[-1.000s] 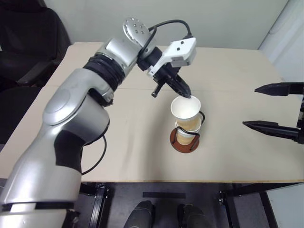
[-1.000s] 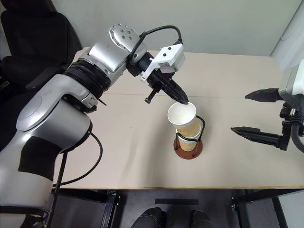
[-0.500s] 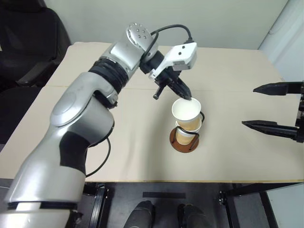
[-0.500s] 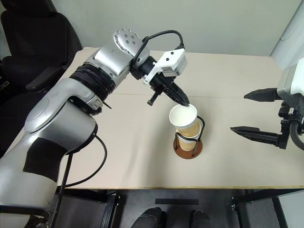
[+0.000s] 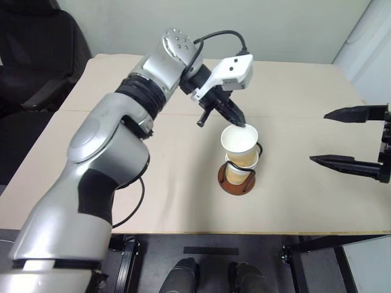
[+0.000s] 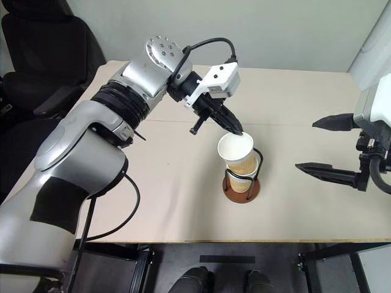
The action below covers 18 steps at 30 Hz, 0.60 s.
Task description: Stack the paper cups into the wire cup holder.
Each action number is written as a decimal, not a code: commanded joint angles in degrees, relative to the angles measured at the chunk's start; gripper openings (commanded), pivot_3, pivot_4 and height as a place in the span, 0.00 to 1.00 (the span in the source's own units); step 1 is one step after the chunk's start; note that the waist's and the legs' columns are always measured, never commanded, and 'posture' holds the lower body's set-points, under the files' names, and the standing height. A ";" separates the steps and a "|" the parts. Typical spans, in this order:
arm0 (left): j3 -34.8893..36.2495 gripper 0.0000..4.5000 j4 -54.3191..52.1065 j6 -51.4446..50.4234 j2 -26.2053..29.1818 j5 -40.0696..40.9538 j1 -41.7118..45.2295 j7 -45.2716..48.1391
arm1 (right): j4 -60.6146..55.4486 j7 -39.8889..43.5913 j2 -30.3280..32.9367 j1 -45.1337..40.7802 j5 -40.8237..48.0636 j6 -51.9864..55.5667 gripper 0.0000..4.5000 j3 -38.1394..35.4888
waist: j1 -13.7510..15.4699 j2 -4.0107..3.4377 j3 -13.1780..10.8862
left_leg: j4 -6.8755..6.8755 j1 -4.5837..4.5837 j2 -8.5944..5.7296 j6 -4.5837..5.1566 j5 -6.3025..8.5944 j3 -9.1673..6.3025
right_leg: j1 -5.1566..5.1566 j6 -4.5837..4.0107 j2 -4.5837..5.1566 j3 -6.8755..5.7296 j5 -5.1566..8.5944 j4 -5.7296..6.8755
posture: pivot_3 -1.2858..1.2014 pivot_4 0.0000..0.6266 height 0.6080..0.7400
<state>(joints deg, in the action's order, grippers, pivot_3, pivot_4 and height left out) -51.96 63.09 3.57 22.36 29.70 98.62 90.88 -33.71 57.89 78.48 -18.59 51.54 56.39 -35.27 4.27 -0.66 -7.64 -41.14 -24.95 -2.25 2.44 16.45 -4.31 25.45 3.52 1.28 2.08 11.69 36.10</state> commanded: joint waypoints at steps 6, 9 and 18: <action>2.57 0.00 1.23 1.04 -1.14 -1.85 0.12 1.62 | 0.42 -0.49 1.11 -1.50 0.47 -0.11 0.99 -0.74 | 0.01 0.00 0.00 | -0.01 0.00 -0.01 0.01 0.00 0.02 | 0.00 0.01 0.00 0.00 0.00 0.02 | 0.52 0.24 1.00; 3.58 0.00 2.06 1.86 -1.73 -3.20 0.30 1.62 | -0.09 -0.91 0.78 -1.35 0.68 0.55 0.99 -1.19 | 0.01 0.00 0.00 | -0.01 0.00 0.00 0.01 0.00 0.01 | 0.00 0.01 -0.01 0.01 0.00 0.02 | 0.52 0.24 1.00; 5.26 0.27 2.62 3.12 -2.65 -5.75 -0.19 1.62 | -0.47 -1.37 0.55 -1.39 0.91 1.11 1.00 -1.18 | 0.01 0.00 0.00 | -0.02 0.00 0.00 0.02 0.00 0.02 | 0.00 0.02 -0.01 0.01 0.01 0.02 | 0.52 0.24 1.00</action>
<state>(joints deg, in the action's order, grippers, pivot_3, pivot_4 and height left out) -48.22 65.66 5.98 19.87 24.20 98.00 90.88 -34.00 56.87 78.60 -19.18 51.77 57.62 -34.83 4.27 -0.66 -7.64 -41.16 -24.95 -2.25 2.46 16.45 -4.28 25.45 3.54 1.27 2.10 11.69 36.12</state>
